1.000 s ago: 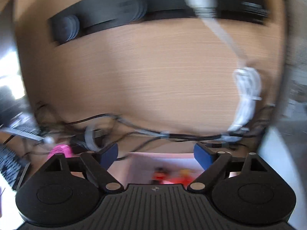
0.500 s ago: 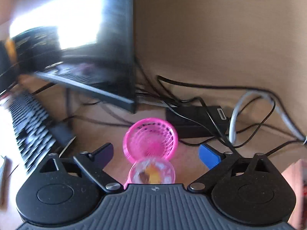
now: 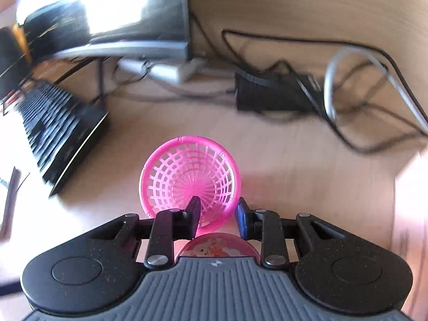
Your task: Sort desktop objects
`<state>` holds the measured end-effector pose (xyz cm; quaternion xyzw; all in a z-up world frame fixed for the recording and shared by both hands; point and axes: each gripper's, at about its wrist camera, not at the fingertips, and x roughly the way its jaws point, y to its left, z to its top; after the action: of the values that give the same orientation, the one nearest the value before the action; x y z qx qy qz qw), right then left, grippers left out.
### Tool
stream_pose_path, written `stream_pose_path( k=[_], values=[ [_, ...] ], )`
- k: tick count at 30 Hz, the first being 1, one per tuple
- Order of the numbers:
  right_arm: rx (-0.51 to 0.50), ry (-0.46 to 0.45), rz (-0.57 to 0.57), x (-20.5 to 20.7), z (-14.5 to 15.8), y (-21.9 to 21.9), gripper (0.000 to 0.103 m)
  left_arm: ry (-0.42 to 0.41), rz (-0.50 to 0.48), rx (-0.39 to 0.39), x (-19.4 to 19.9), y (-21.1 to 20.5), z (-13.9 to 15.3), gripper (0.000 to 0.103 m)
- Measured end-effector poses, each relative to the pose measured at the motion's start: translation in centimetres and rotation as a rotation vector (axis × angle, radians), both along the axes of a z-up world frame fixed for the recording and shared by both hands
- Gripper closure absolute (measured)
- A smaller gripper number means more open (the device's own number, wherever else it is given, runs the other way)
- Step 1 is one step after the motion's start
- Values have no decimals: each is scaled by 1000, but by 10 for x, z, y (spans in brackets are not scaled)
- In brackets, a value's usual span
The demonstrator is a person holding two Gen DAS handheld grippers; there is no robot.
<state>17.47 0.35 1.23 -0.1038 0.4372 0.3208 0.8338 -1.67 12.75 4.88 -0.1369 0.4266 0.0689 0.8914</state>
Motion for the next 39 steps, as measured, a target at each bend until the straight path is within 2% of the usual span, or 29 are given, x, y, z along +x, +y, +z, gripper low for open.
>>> stream_pose_path(
  k=[6, 8, 9, 10, 11, 14, 19, 23, 24, 25, 27, 30, 34, 36, 38, 39],
  values=[
    [68, 88, 34, -65, 4, -69, 75, 46, -164, 11, 1, -43, -9, 1],
    [103, 116, 21, -80, 8, -93, 70, 59, -210, 34, 1, -58, -10, 1],
    [128, 125, 5, -86, 11, -107, 60, 65, -232, 41, 1, -65, -10, 1],
    [150, 122, -8, -92, 14, -119, 52, 67, -249, 43, 1, -71, -9, 1],
    [168, 108, -23, -97, 19, -131, 50, 65, -262, 46, 2, -78, -8, 1],
    [173, 35, -74, -108, 33, -168, 47, 64, -272, 58, 6, -93, -5, 1],
    [161, -37, -202, -89, 37, -205, 46, 44, -275, 73, 6, -111, 5, 1],
    [176, -59, -218, -74, 36, -203, 45, 40, -272, 101, -2, -117, 11, 1],
    [190, -59, -199, -77, 37, -202, 42, 43, -261, 114, -4, -117, 12, 1],
    [217, -53, -163, -82, 40, -199, 33, 49, -245, 129, -6, -115, 12, 1],
    [259, -54, -89, -95, 47, -193, 25, 78, -197, 181, -8, -111, 12, 1],
    [258, -65, 28, -117, 54, -177, 25, 113, -133, 249, -8, -102, 10, 1],
    [191, -86, 147, -141, 46, -155, 25, 129, -86, 256, -6, -92, 13, 1],
    [142, -110, 170, -152, 38, -149, 26, 128, -84, 261, -5, -92, 14, 1],
    [97, -142, 167, -159, 32, -146, 45, 126, -91, 266, -3, -92, 14, 1],
    [70, -157, 162, -160, 29, -146, 47, 126, -96, 266, -3, -92, 13, 1]
  ],
)
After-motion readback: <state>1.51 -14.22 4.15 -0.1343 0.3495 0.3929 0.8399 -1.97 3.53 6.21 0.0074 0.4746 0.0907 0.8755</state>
